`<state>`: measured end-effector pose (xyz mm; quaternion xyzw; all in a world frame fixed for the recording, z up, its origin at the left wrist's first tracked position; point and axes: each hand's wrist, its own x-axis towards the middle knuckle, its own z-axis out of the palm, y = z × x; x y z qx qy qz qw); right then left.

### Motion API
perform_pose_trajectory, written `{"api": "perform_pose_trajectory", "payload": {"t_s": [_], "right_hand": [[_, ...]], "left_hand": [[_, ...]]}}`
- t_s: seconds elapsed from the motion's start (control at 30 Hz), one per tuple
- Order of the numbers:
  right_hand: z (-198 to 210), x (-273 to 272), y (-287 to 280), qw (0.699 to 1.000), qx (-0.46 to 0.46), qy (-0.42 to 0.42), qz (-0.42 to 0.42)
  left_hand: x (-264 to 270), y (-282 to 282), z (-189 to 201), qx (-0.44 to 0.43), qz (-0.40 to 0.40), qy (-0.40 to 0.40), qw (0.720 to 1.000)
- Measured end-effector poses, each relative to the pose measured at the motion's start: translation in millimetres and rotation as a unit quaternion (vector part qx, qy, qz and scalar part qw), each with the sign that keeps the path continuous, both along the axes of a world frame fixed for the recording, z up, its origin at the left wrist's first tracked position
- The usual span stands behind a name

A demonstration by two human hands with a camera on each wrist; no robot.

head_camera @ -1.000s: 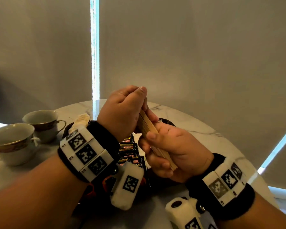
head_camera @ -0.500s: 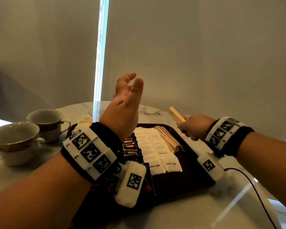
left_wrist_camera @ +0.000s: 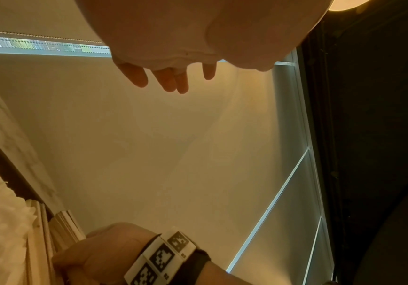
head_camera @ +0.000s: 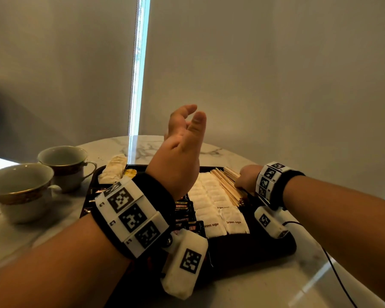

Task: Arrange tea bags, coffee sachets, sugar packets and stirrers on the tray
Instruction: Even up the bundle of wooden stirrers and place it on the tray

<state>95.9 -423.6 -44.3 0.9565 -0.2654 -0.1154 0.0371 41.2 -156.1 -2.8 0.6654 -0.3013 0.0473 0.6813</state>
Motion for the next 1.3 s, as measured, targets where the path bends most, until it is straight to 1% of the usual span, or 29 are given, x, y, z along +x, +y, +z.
{"api": "perform_pose_trajectory", "payload": {"t_s": [0.33, 0.53, 0.77, 0.87, 0.9, 0.97, 1.0, 1.07, 1.13, 1.17, 1.23, 1.3], "right_hand": [[-1, 3, -2, 1.000, 0.009, -0.010, -0.014], [2, 3, -5, 0.998, 0.026, -0.055, -0.022], [6, -1, -11, 0.990, 0.082, -0.111, -0.030], [11, -7, -10, 0.993, 0.066, -0.087, -0.039], [12, -10, -10, 0.991, 0.080, -0.094, -0.050], [12, -16, -17, 0.983, 0.125, -0.113, -0.067], [12, -21, -22, 0.978, 0.148, -0.125, -0.082], [10, -33, -34, 0.963, 0.191, -0.151, -0.111], [8, -48, -42, 0.949, 0.236, -0.159, -0.134], [7, -55, -45, 0.945, 0.258, -0.148, -0.138], [5, -71, -47, 0.942, 0.293, -0.095, -0.134], [3, -84, -46, 0.941, 0.310, -0.044, -0.127]], "left_hand": [[-1, -1, -1, 0.005, -0.003, -0.001, 1.000], [-2, -2, -2, 0.017, -0.007, 0.005, 1.000], [-2, -5, -5, 0.016, -0.007, 0.014, 1.000], [-5, -5, -5, 0.025, -0.003, 0.020, 0.999], [-7, -6, -4, 0.031, -0.002, 0.019, 0.999], [-10, -8, -3, 0.033, -0.027, 0.036, 0.998], [-13, -9, -3, 0.022, -0.064, 0.069, 0.995], [-23, -14, -4, 0.009, -0.162, 0.155, 0.974], [-35, -21, -9, 0.063, -0.238, 0.218, 0.944], [-41, -25, -13, 0.098, -0.269, 0.243, 0.927], [-53, -32, -22, 0.150, -0.324, 0.292, 0.887], [-62, -38, -32, 0.182, -0.353, 0.336, 0.854]]}}
